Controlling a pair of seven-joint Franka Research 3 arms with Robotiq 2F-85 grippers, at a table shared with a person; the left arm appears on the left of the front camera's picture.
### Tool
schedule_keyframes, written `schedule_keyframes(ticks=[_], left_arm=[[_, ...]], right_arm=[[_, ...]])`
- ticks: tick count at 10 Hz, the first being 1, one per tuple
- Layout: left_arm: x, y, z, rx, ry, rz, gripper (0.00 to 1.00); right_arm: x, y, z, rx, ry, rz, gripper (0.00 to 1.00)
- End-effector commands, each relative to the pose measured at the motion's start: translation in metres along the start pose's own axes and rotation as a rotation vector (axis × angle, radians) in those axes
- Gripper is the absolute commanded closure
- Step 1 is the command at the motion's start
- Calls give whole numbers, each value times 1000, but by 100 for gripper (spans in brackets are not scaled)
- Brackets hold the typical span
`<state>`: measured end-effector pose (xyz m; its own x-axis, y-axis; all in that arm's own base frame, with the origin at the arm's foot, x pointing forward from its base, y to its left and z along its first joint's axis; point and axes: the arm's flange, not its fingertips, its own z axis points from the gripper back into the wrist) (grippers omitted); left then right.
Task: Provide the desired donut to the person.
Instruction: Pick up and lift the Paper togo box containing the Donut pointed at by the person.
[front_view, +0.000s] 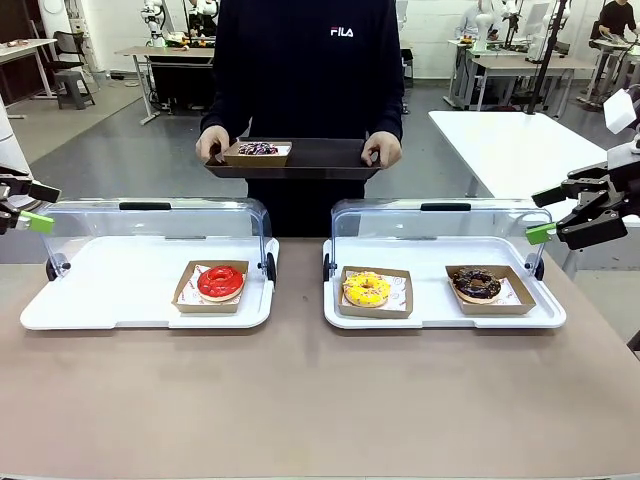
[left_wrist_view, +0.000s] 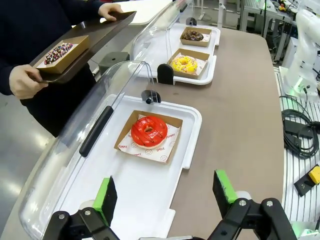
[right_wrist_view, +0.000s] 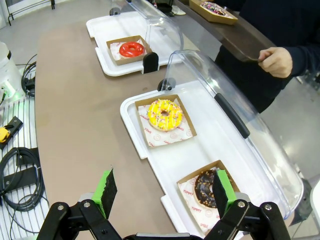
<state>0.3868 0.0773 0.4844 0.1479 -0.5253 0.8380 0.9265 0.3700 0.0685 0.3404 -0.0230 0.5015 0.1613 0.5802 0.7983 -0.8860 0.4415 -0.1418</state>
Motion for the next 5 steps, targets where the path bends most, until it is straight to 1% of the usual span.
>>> schedule_keyframes(ticks=[1, 5], left_arm=[[-1, 0, 0, 0, -2, 1, 0], [-1, 0, 0, 0, -2, 1, 0]], right_arm=[[-1, -3, -4, 9, -36, 7, 0], [-1, -3, -4, 9, -36, 7, 0]])
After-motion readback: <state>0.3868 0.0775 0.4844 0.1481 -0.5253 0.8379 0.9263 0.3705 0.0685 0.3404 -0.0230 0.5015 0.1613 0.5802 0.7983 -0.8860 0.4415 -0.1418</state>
